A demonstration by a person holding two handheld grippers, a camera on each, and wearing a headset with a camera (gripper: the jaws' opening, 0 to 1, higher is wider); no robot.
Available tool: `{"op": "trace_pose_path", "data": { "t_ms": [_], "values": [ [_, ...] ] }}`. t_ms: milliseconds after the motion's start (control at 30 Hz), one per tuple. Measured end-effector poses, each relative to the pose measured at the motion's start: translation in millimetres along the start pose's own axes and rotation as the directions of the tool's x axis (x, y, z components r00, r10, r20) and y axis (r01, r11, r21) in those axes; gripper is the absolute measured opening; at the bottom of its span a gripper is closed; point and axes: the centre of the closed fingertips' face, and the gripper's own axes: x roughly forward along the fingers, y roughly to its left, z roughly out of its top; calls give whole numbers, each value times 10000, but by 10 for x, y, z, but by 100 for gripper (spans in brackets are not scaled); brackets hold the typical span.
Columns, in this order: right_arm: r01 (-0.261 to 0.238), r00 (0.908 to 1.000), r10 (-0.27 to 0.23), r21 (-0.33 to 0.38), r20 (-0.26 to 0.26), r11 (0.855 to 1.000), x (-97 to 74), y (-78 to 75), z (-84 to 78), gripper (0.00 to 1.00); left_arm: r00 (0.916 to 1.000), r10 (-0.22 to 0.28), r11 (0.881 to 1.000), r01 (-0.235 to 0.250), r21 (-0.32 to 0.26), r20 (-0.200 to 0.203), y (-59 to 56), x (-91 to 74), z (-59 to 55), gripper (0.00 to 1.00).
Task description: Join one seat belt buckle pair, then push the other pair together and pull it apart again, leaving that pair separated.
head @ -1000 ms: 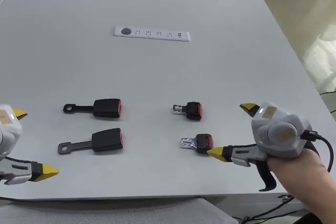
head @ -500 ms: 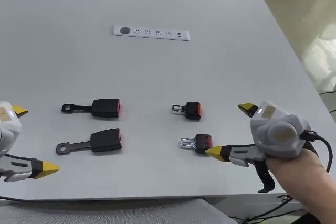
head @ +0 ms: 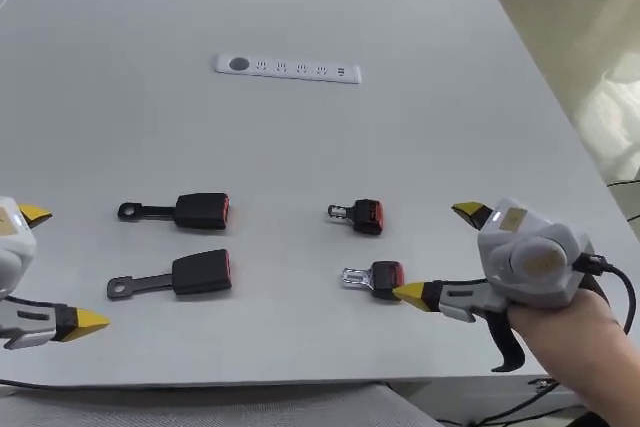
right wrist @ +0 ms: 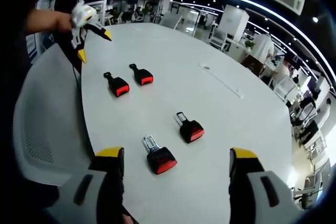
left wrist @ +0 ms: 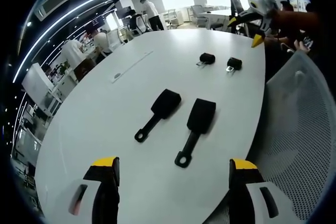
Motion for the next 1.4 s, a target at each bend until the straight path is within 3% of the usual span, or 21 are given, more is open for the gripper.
{"op": "trace_pose_path", "data": {
  "t_ms": [233, 367, 633, 700, 800, 867, 967, 1067, 1167, 1400],
  "values": [
    [-143, 9999, 143, -66, -10, 9999, -1, 19, 3, 80, 9999, -150, 9999, 150, -53, 49, -36, 12, 10, 87],
    [-573, 9983, 574, -240, 45, 9981, 3, 112, 7, 66, 9995, -201, 9998, 203, -58, 231, -46, 10, 41, 76],
    [-797, 9968, 792, -453, -137, 9958, 43, 174, -41, 64, 9997, -252, 9997, 252, 80, 10, -54, 20, -23, 76],
    [-908, 9958, 898, -649, -195, 9937, 53, 189, -51, 62, 9987, -491, 9987, 493, 116, -118, -103, 38, -44, 71],
    [-1161, 9931, 1149, -574, -238, 9916, 64, 232, -63, 56, 9980, -629, 9975, 627, 328, 49, -150, 68, -7, 63],
    [-1355, 9903, 1328, -708, -410, 9882, 87, 272, -97, 55, 9962, -868, 9953, 861, 447, 123, -210, 98, 19, 57],
    [-1600, 9862, 1548, -948, -592, 9826, 113, 316, -129, 51, 9943, -1058, 9911, 1068, 791, -160, -252, 163, 2, 50],
    [-1765, 9831, 1692, -1155, -704, 9775, 158, 333, -141, 47, 9935, -1114, 9875, 1131, 1098, -222, -250, 226, 19, 49],
    [-2156, 9739, 1977, -1829, -1114, 9592, 220, 361, -182, 45, 9926, -1177, 9864, 1205, 1118, -312, -242, 296, 32, 46],
    [-2612, 9604, 2310, -2148, -1558, 9411, 374, 357, -248, 38, 9900, -1303, 9755, 1377, 1718, -538, -245, 543, 116, 47]
  ]
}}
